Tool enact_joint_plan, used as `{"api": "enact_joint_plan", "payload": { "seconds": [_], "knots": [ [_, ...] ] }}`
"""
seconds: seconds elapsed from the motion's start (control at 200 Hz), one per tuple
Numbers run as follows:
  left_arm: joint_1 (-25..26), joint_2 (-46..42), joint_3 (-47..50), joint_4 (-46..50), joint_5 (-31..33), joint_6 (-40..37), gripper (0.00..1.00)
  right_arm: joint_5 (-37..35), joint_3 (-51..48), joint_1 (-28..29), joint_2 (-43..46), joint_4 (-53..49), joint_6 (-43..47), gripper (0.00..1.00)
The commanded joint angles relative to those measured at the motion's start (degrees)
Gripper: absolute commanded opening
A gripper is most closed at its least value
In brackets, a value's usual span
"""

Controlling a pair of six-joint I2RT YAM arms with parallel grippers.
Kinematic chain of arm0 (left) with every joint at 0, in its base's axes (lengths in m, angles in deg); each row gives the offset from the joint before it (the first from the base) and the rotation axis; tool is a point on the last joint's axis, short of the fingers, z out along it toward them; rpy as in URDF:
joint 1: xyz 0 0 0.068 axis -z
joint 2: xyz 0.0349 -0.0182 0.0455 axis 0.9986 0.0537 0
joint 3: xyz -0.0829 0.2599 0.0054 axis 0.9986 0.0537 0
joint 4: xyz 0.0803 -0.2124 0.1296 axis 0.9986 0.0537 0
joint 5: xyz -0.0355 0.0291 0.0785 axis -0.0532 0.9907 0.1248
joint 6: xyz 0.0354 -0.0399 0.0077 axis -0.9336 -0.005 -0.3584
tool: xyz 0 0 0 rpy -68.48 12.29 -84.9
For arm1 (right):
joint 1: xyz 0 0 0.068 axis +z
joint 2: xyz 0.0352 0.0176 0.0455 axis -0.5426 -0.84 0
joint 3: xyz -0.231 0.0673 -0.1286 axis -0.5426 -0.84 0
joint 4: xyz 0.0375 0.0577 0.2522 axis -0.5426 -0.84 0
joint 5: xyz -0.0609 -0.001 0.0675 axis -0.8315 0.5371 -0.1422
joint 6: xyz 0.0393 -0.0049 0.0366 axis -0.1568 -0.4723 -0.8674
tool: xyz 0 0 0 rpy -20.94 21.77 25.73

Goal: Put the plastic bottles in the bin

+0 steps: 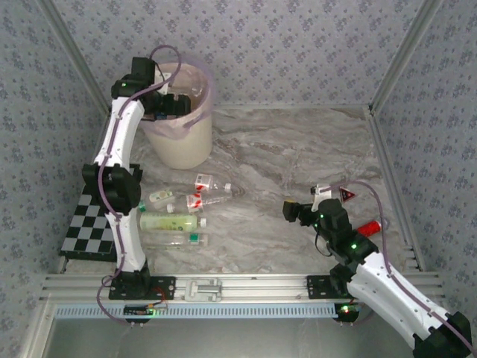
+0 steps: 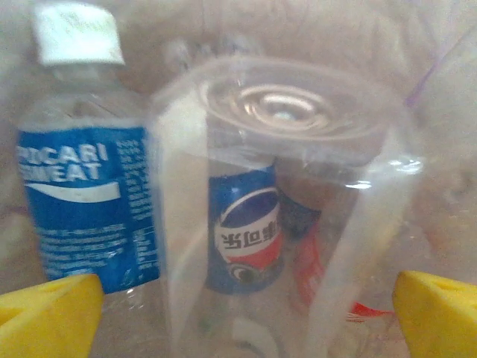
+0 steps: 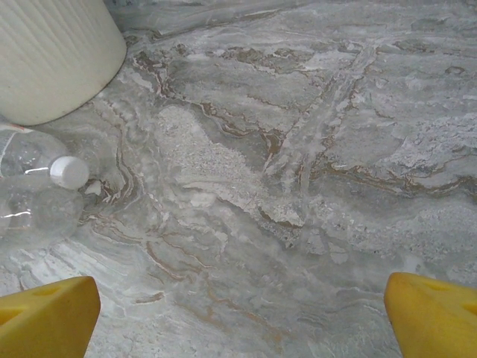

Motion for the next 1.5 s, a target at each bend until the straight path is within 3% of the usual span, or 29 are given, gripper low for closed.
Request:
{"api": "enact_joint_plan", "payload": {
  "seconds": [0.0, 0.395, 0.65, 0.77, 0.92, 1.164, 1.284, 1.494],
  "knots": [
    [0.29, -3.28, -7.32, 6.59, 6.82, -1.21, 0.99, -0.39, -0.50, -0.37, 1.03, -1.64, -0.14, 1.00],
    [3.38, -16.22, -8.99, 13.85, 19.53, -1.21, 0.99, 0.52, -0.18, -1.66, 0.26, -1.19, 1.81, 1.00],
    [13.27, -35.25, 12.12, 14.03, 29.68, 4.51, 0.99, 3.16, 1.39, -5.31, -5.14, 2.64, 5.54, 1.00],
    [15.17, -45.53, 26.43, 12.04, 27.35, 11.82, 0.96, 5.68, 2.64, -7.03, -10.56, 5.25, 7.34, 1.00],
    [15.32, -55.72, 44.04, 7.30, 19.46, 21.63, 0.90, 6.32, 3.00, -7.43, -15.98, 10.29, 7.49, 1.00],
    [15.32, -62.15, 72.43, -5.19, 8.95, 40.22, 0.89, 7.32, 3.91, -7.73, -22.17, 13.71, 6.97, 1.00],
    [16.83, -65.11, 80.77, -7.47, 9.74, 50.97, 0.82, 6.40, 3.79, -7.69, -22.35, 12.93, 7.39, 1.00],
    [21.69, -72.48, 86.76, -2.67, 18.28, 69.48, 0.86, 6.07, 3.09, -7.99, -23.58, 13.73, 6.28, 1.00]
  ]
}}
